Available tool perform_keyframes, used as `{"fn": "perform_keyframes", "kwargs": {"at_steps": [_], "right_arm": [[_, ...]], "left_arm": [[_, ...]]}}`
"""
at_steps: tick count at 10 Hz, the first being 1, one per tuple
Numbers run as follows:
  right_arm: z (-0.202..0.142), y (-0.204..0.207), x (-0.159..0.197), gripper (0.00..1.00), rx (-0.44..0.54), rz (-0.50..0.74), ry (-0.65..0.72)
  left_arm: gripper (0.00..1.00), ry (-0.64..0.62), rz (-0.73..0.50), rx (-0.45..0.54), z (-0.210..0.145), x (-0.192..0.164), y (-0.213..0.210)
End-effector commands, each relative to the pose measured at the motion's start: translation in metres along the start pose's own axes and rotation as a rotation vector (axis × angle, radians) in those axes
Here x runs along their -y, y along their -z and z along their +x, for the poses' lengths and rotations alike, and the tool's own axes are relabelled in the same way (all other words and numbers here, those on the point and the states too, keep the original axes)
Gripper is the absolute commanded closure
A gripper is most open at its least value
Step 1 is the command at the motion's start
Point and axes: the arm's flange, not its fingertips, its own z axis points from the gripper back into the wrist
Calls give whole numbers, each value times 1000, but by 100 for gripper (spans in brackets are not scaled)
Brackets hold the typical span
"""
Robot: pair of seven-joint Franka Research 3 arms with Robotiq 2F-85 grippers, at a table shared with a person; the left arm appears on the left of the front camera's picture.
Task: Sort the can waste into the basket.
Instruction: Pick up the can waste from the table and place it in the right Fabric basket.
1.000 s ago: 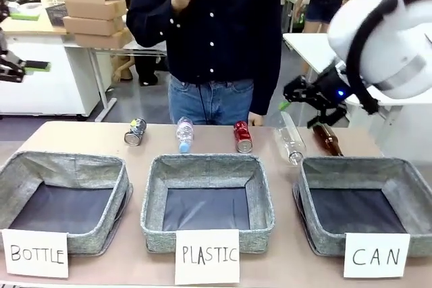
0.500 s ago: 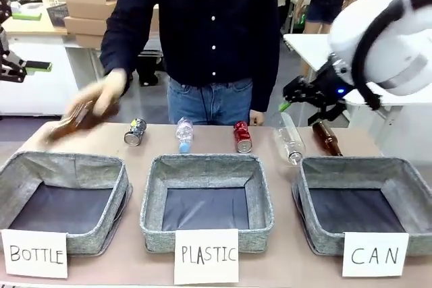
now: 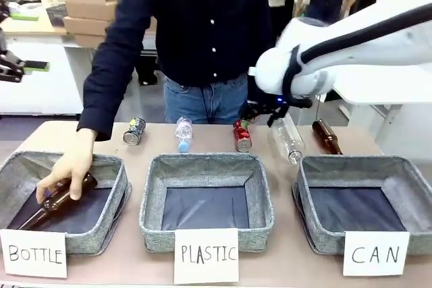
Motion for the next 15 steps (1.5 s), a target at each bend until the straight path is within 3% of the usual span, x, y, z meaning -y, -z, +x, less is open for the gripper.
{"fn": "perform_keyframes", "kwargs": {"at_steps": [1, 5, 10, 11, 12, 13, 14, 15], "right_arm": [[27, 17, -23, 0, -1, -61, 21], [36, 70, -34, 0, -118, -69, 52], [32, 78, -40, 0, -79, -91, 81], [32, 78, -39, 60, -72, -104, 96], [31, 78, -38, 60, -69, -97, 106], [30, 78, -37, 100, -65, -103, 115], [30, 79, -35, 65, -67, -107, 125], [28, 78, -35, 100, -64, -111, 131]], "left_arm": [[0, 21, -26, 3, 1, 2, 1], [0, 21, -26, 3, 1, 2, 1], [0, 21, -26, 3, 1, 2, 1], [0, 21, -26, 3, 1, 2, 1], [0, 21, -26, 3, 1, 2, 1], [0, 21, -26, 3, 1, 2, 1], [0, 21, -26, 3, 1, 2, 1], [0, 21, -26, 3, 1, 2, 1]]}}
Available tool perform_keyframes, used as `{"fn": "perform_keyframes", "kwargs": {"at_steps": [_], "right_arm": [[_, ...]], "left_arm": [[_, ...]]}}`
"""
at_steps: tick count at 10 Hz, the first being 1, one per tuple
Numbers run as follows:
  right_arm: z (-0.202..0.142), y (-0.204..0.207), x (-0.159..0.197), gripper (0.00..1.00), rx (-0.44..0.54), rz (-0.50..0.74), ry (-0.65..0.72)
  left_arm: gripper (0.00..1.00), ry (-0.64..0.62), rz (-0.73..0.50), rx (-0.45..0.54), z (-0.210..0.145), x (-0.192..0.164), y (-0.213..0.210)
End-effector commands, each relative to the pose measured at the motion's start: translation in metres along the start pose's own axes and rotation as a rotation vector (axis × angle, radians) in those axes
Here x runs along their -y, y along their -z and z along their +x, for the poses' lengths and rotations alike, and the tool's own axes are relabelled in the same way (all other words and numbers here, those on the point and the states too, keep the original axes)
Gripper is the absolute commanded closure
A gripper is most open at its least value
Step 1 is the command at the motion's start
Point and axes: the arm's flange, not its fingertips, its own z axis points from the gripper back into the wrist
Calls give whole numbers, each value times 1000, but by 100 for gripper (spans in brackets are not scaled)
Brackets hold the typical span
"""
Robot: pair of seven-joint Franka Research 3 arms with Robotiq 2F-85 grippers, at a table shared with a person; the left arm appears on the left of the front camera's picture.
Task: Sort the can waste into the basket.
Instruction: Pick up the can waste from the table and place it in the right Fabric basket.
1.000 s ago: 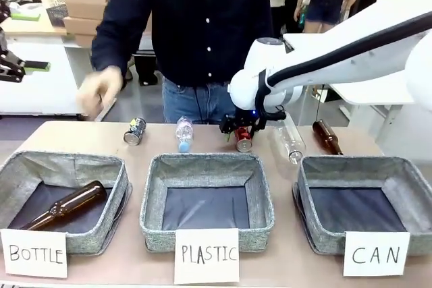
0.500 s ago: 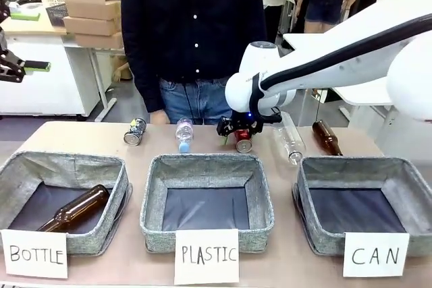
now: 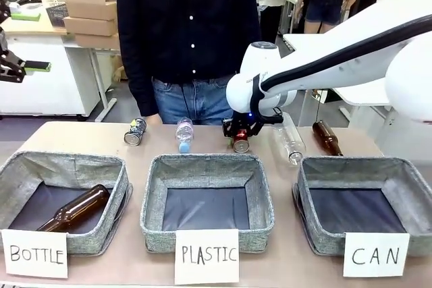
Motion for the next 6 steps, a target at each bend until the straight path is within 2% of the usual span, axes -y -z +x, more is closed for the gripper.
{"fn": "perform_keyframes", "kwargs": {"at_steps": [1, 6], "right_arm": [[-3, 0, -2, 100, 32, -51, 34], [-9, -8, 2, 100, 16, -48, 41]], "left_arm": [[0, 21, -25, 4, 1, 2, 1], [0, 21, -25, 4, 1, 2, 1]]}}
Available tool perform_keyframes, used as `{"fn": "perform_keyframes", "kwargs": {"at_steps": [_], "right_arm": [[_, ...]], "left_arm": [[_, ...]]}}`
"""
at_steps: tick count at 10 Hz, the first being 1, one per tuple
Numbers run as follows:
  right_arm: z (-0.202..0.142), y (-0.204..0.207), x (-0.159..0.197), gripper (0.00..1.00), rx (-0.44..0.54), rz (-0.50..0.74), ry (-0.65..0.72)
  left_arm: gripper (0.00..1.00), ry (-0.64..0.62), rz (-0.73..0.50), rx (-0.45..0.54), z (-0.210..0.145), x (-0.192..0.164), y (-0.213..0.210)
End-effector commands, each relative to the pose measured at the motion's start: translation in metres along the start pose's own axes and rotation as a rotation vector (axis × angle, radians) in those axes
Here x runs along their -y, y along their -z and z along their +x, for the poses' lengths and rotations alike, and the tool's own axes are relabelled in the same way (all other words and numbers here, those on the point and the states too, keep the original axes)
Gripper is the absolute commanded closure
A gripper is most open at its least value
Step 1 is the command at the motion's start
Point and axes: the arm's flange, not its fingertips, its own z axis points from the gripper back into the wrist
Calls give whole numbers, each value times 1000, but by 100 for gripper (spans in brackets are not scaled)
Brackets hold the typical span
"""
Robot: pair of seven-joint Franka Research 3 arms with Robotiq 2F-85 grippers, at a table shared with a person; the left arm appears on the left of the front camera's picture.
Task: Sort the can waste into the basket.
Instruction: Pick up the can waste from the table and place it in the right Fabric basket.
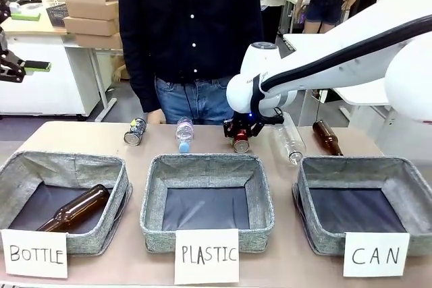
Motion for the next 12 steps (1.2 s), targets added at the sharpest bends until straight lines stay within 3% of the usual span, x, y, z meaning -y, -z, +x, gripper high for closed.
{"fn": "perform_keyframes", "kwargs": {"at_steps": [1, 3, 6, 9, 11, 12], "right_arm": [[-16, -36, 11, 100, 25, -45, 13], [-76, -144, 57, 100, -16, -24, -76], [-193, -216, 145, 100, -136, 47, -141], [-293, -207, 203, 100, -155, 143, -174], [-324, -188, 217, 100, -132, 203, -229], [-330, -182, 216, 100, -150, 174, -243]], "left_arm": [[0, 21, -25, 4, 1, 2, 1], [0, 21, -25, 4, 1, 2, 1], [0, 21, -25, 4, 1, 2, 1], [0, 21, -25, 4, 1, 2, 1], [0, 21, -25, 4, 1, 2, 1], [0, 21, -25, 4, 1, 2, 1]]}}
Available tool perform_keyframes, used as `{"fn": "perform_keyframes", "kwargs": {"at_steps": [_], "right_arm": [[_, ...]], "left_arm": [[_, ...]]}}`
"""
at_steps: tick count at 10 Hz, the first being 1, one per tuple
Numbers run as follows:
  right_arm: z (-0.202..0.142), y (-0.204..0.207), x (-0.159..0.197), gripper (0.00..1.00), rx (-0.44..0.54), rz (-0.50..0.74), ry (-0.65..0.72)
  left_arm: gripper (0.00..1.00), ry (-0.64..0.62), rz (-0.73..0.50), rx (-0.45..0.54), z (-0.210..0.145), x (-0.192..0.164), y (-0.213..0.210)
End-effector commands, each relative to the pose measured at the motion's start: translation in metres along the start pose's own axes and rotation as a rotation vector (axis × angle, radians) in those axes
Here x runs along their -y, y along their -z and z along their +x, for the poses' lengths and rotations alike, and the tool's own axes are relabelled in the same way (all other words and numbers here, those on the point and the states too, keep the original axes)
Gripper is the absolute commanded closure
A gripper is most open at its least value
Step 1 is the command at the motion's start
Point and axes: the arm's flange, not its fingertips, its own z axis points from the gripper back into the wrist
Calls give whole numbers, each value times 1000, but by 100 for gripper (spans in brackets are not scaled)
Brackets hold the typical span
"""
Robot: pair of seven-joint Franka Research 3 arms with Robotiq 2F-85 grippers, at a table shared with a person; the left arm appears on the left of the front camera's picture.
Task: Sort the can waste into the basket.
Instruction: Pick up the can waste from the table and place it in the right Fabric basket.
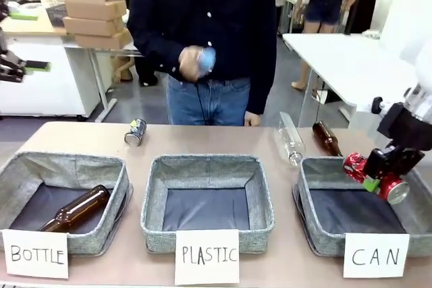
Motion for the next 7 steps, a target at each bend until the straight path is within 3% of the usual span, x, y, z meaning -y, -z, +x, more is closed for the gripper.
{"fn": "perform_keyframes", "kwargs": {"at_steps": [1, 4, 5, 7], "right_arm": [[-18, 27, -3, 100, 16, 0, -21], [-16, 29, -3, 100, 9, -12, 6], [-15, 30, -5, 0, 11, -20, 20], [-15, 28, -7, 0, 22, -13, 17]], "left_arm": [[0, 20, -26, 5, 1, 2, 1], [0, 20, -26, 5, 1, 2, 1], [0, 20, -26, 5, 1, 2, 1], [0, 20, -26, 5, 1, 2, 1]]}}
